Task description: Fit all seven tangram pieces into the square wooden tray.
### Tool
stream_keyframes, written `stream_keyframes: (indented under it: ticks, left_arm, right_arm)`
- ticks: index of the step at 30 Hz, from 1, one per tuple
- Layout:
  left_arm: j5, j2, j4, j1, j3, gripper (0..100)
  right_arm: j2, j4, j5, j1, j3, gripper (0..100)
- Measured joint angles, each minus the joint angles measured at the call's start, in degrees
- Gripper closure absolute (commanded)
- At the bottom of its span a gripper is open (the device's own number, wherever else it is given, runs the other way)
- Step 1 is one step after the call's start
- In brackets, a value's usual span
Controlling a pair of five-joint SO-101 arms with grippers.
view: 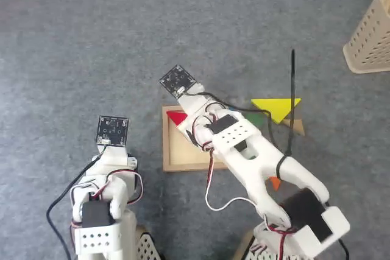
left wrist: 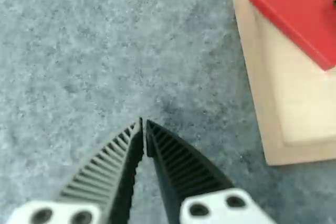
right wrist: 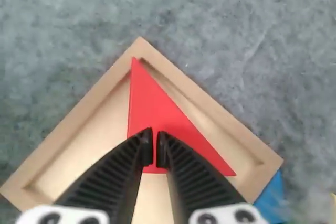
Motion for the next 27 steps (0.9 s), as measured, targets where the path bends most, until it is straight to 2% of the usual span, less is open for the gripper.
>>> stream_keyframes:
  ticks: [8, 13, 18, 27]
  left_arm:
    - [0.00, 0.00, 0.00, 0.00, 0.00, 99]
    - [0.00, 0.00, 0.00, 0.00, 0.00, 99]
    - [0.00, 0.00, 0.00, 0.00, 0.00, 99]
    - [0.00, 0.00, 0.00, 0.00, 0.00, 99]
  right_arm:
    - [7.38, -1.14, -0.09, 0.18, -1.49, 98.6]
    - [9.67, -0.18, -0.09, 3.69, -5.01, 98.6]
    - [10.73, 2.55, -0.09, 6.33, -7.12, 98.6]
    - [10.73, 2.90, -0.09, 6.51, -7.21, 98.2]
